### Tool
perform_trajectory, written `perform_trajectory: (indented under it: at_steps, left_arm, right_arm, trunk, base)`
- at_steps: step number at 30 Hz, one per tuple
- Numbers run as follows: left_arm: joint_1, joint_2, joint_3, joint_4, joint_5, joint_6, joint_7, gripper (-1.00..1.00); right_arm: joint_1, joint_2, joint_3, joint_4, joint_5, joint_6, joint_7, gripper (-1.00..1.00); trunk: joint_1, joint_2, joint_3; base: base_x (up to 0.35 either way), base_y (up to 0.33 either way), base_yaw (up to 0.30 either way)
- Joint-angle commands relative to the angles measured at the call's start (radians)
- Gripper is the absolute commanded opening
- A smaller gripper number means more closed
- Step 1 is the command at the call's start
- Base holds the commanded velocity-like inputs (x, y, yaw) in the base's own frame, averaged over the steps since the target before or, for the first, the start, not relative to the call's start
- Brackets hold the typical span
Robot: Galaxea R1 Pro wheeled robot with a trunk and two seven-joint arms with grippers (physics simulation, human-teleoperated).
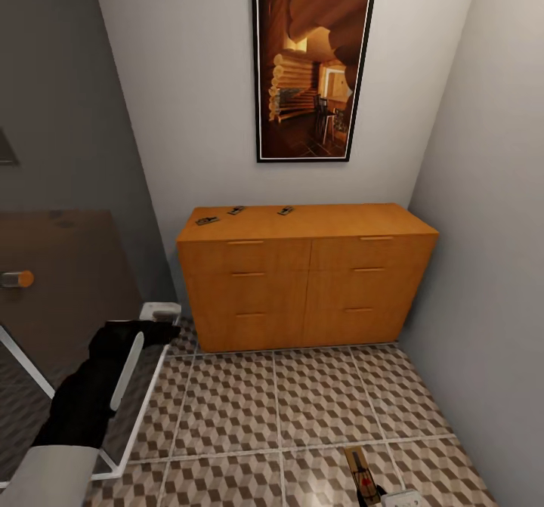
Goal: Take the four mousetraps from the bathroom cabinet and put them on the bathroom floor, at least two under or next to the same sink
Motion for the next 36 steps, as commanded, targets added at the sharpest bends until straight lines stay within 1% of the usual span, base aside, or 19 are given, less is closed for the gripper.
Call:
perform_trajectory:
  at_steps: [1,2,3,4,5,7,9,13,17,21,25,33,36]
  left_arm:
    - [-0.05,0.0,0.0,0.025,0.002,0.004,0.004,1.0]
    - [-0.096,0.0,0.0,0.047,0.002,0.004,0.004,1.0]
    - [-0.117,0.0,0.0,0.056,0.002,0.005,0.005,1.0]
    - [-0.172,0.0,0.0,0.074,0.002,0.005,0.005,1.0]
    - [-0.201,0.0,0.0,0.078,0.002,0.005,0.006,1.0]
    - [-0.235,0.0,0.0,0.068,0.001,0.006,0.006,1.0]
    - [-0.251,0.001,-0.001,0.057,0.002,0.01,0.005,1.0]
    - [-0.256,0.032,-0.004,0.053,0.005,0.017,0.002,1.0]
    - [-0.258,0.044,-0.015,0.039,0.008,0.019,0.0,1.0]
    - [-0.259,0.047,-0.018,0.024,0.008,0.019,-0.006,1.0]
    - [-0.259,0.047,-0.013,0.012,0.008,0.019,-0.007,1.0]
    - [-0.259,0.048,-0.015,-0.019,0.008,0.019,-0.008,1.0]
    - [-0.259,0.048,-0.017,-0.053,0.008,0.019,-0.008,1.0]
  right_arm:
    - [-0.001,-0.001,0.0,0.001,0.004,-0.003,0.0,-1.0]
    - [0.0,-0.001,0.0,0.001,0.004,-0.002,0.0,-1.0]
    - [-0.001,0.0,0.0,0.001,0.004,-0.002,0.0,-1.0]
    - [-0.001,0.0,0.0,0.001,0.004,-0.001,0.0,-1.0]
    - [-0.001,0.001,0.001,0.001,0.004,-0.002,0.0,-1.0]
    - [-0.001,0.003,0.002,0.001,0.004,-0.001,0.0,-1.0]
    - [-0.001,0.002,0.002,0.001,0.004,-0.001,0.0,-1.0]
    - [-0.001,0.0,0.002,0.001,0.004,-0.001,0.0,-1.0]
    - [0.0,-0.001,0.002,0.001,0.005,-0.001,0.0,-1.0]
    - [-0.001,-0.001,0.002,0.001,0.005,-0.001,0.001,-1.0]
    - [-0.001,-0.001,0.002,0.001,0.005,-0.001,0.002,-1.0]
    - [-0.001,0.0,0.002,0.001,0.005,-0.001,0.002,-1.0]
    - [-0.001,0.0,0.002,0.001,0.005,-0.001,0.002,-1.0]
  trunk:
    - [0.0,-0.001,-0.001]
    - [0.0,-0.001,-0.001]
    - [0.0,-0.001,-0.001]
    - [0.0,-0.001,-0.001]
    - [0.0,-0.001,-0.001]
    - [0.0,-0.001,-0.001]
    - [0.0,-0.001,-0.001]
    - [0.0,-0.001,-0.001]
    - [0.0,-0.001,-0.001]
    - [0.0,-0.001,-0.001]
    - [0.0,-0.001,-0.001]
    - [0.0,-0.001,-0.001]
    - [0.0,-0.001,-0.001]
  base:
    - [0.0,0.0,0.0]
    - [0.0,0.0,0.0]
    - [0.0,0.0,0.0]
    - [0.0,0.0,0.0]
    - [0.0,0.0,0.0]
    - [0.0,0.0,0.0]
    - [0.0,0.0,0.0]
    - [0.0,0.0,0.0]
    - [0.0,0.0,0.0]
    - [0.0,0.0,0.0]
    - [0.043,0.0,0.0]
    - [0.272,0.0,0.0]
    - [0.117,0.0,0.0]
